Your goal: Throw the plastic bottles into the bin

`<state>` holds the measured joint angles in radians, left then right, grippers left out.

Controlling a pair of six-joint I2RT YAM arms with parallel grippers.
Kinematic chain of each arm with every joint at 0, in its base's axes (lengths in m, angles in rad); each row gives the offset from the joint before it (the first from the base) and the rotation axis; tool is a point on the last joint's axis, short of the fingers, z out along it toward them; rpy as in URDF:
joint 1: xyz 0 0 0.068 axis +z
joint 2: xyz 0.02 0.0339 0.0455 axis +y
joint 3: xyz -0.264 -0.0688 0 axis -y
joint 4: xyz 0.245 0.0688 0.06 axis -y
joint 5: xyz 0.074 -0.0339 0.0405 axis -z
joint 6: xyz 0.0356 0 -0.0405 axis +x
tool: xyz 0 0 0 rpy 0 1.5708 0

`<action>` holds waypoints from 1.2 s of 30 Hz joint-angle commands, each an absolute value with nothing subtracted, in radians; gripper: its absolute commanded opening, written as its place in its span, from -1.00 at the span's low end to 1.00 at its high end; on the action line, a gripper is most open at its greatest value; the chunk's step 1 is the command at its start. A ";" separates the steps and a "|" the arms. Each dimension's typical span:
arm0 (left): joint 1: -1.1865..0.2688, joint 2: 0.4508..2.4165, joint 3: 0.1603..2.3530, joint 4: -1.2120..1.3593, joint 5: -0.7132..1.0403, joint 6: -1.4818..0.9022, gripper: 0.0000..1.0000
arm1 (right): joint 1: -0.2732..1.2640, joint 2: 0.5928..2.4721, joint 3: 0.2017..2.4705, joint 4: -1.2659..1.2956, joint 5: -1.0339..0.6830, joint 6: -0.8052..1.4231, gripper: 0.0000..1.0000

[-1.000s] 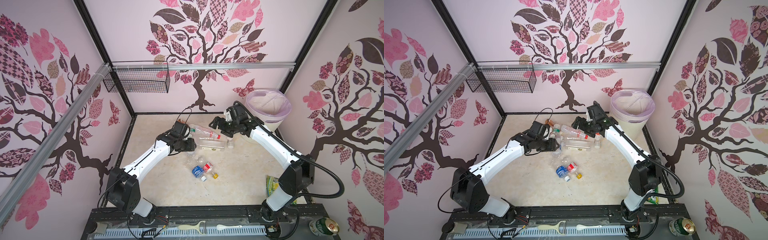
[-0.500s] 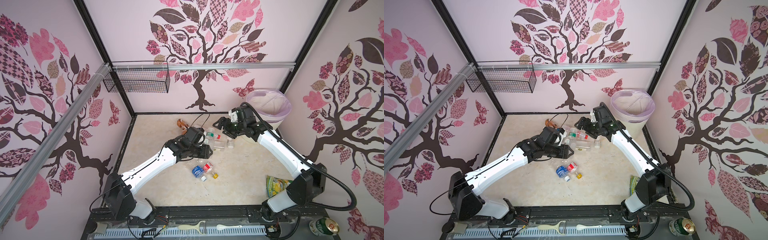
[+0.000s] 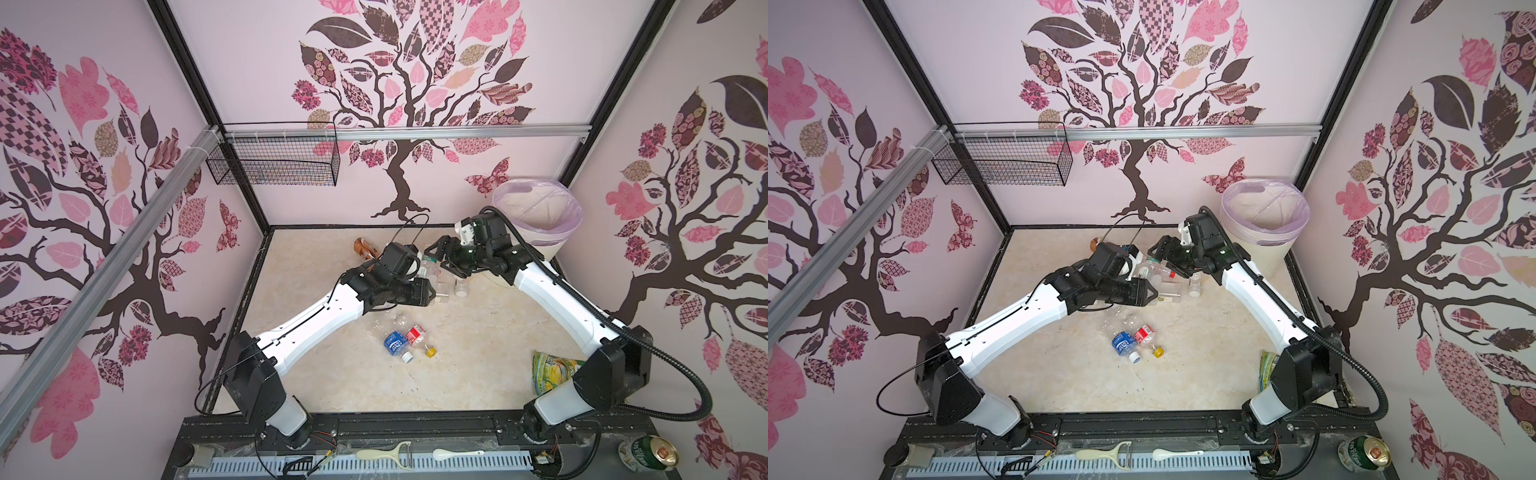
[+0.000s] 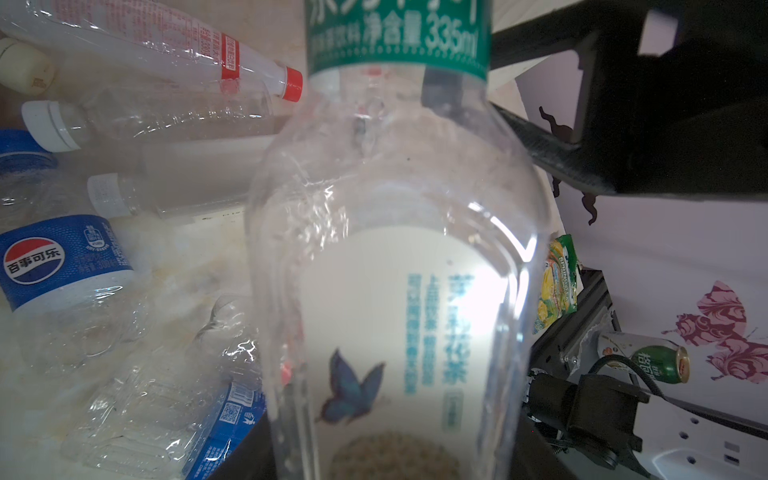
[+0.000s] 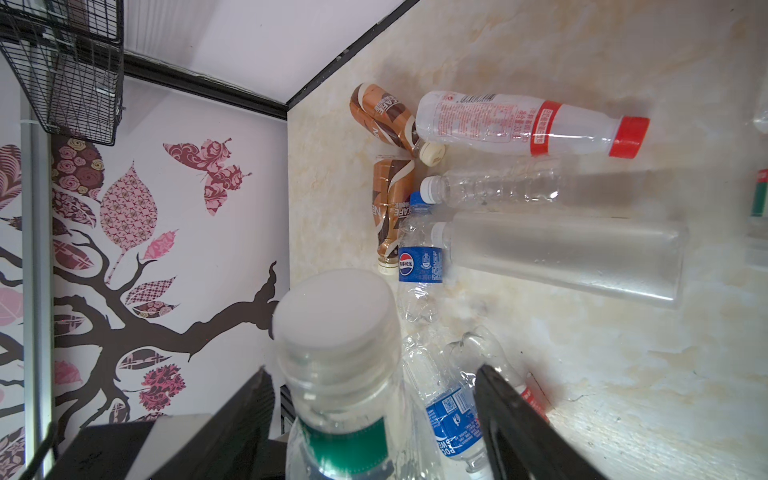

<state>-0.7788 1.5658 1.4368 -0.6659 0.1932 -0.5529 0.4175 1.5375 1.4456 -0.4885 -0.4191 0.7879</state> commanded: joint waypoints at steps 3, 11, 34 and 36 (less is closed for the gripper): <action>-0.781 1.572 1.488 -0.638 0.207 -0.545 0.07 | 0.422 1.536 1.468 -0.491 -0.428 0.802 0.37; -0.783 1.560 1.476 -0.635 0.225 -0.559 0.07 | 0.422 1.536 1.443 -0.453 -0.422 0.811 0.00; -0.784 1.522 1.463 -0.633 0.245 -0.568 0.14 | 0.423 1.553 1.430 -0.373 -0.409 0.871 -0.13; -0.787 1.521 1.461 -0.630 0.245 -0.572 0.13 | 0.423 1.559 1.432 -0.373 -0.407 0.873 -0.12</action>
